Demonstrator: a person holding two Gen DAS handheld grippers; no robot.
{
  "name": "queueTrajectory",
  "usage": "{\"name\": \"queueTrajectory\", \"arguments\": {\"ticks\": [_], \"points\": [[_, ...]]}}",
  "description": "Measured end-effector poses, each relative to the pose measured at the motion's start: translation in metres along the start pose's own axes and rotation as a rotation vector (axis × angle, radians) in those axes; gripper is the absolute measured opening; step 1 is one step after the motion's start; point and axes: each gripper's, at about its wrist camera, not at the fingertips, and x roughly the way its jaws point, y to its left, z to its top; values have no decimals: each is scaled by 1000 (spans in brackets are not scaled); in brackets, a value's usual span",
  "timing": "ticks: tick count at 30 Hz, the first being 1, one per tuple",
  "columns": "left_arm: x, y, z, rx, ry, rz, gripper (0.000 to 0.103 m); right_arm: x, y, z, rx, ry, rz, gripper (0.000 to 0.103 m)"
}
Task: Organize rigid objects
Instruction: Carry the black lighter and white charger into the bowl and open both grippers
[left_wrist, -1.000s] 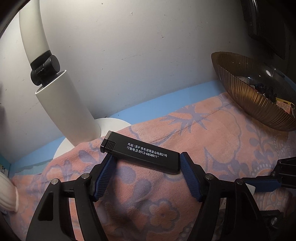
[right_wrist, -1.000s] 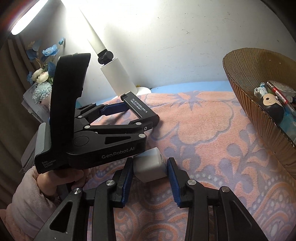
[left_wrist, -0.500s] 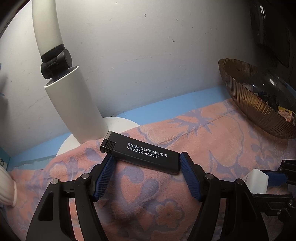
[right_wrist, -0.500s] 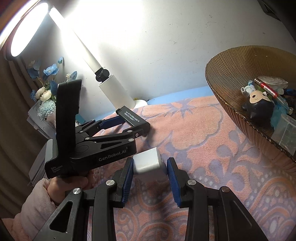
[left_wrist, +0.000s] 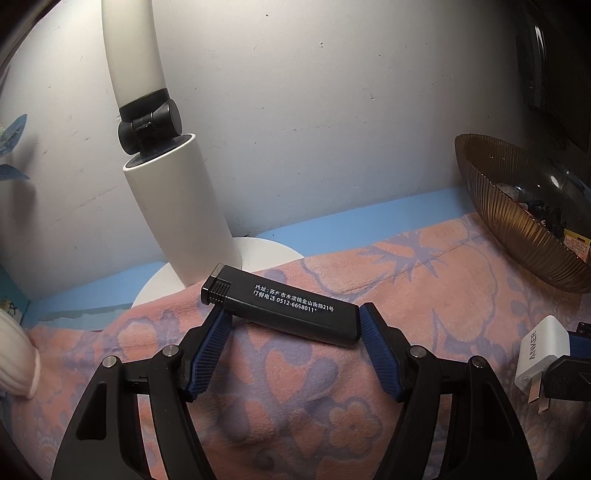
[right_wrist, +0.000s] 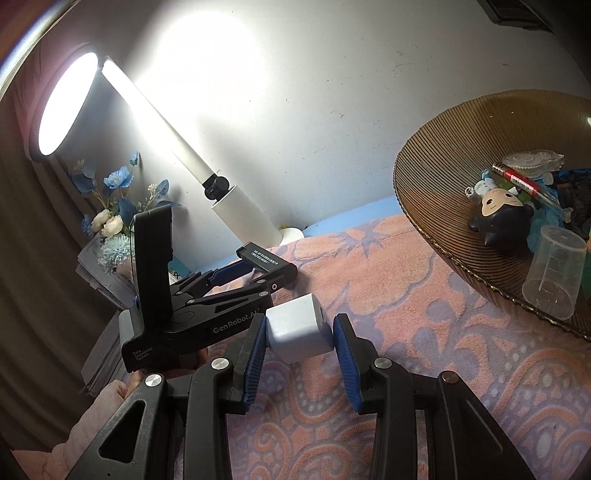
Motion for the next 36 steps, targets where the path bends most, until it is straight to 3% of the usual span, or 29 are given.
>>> {"name": "queueTrajectory", "arguments": {"ticks": [10, 15, 23, 31, 36], "points": [[-20, 9, 0, -49, -67, -2, 69, -40, 4, 18, -25, -162, 45, 36], [-45, 9, 18, -148, -116, -122, 69, -76, -16, 33, 16, -275, 8, 36], [-68, -54, 80, -33, -197, -203, 69, -124, -61, 44, 131, -419, -130, 36], [-55, -133, 114, 58, -164, -305, 69, -161, -102, 43, 234, -520, -239, 36], [-39, -168, 116, 84, -132, -362, 69, -171, -118, 43, 297, -546, -227, 36]]}}
